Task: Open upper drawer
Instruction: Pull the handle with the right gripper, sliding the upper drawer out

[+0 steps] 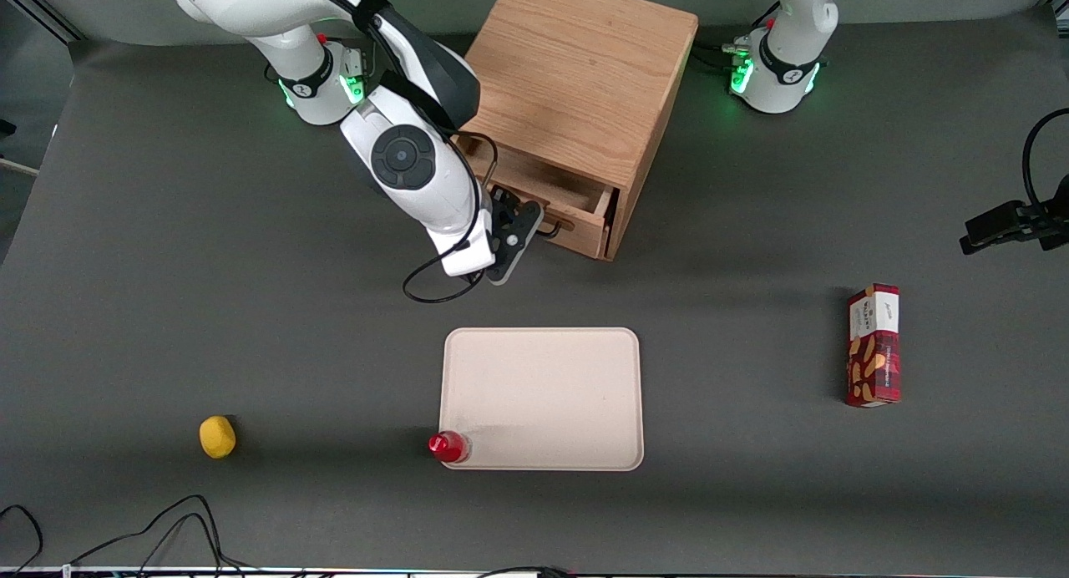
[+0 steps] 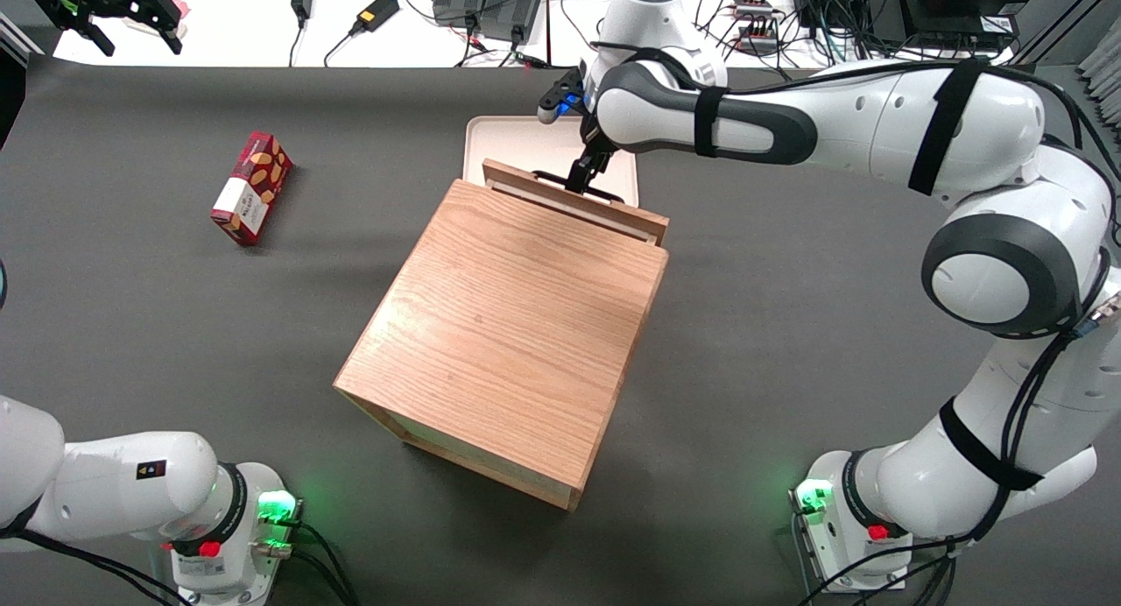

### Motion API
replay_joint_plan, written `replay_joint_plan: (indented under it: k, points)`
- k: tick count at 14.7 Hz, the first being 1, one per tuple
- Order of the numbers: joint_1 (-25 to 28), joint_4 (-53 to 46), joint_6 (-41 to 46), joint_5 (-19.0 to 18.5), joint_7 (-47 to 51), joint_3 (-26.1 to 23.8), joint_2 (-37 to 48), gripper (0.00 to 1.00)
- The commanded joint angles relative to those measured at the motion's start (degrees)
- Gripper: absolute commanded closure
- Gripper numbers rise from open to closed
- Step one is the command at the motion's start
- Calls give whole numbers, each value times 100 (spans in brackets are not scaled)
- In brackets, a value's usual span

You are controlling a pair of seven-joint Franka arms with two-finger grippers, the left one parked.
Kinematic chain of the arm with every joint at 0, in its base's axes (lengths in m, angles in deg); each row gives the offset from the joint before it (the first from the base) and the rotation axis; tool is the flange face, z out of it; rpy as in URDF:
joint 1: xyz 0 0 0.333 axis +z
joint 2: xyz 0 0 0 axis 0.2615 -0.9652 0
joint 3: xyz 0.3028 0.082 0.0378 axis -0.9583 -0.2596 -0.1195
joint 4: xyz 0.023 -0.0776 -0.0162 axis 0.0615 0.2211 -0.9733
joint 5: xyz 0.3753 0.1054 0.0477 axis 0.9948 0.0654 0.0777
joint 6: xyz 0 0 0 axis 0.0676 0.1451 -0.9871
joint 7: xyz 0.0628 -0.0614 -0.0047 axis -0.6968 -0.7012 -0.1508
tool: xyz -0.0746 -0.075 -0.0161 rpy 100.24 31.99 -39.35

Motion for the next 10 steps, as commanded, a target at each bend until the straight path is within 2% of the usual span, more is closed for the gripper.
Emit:
replay_joint_plan:
  k: [1,10]
  points:
    - [17,-152,-55,-93,-409,211,-77,0]
    - [26,-302,-618,-84,-428,634,-147,0]
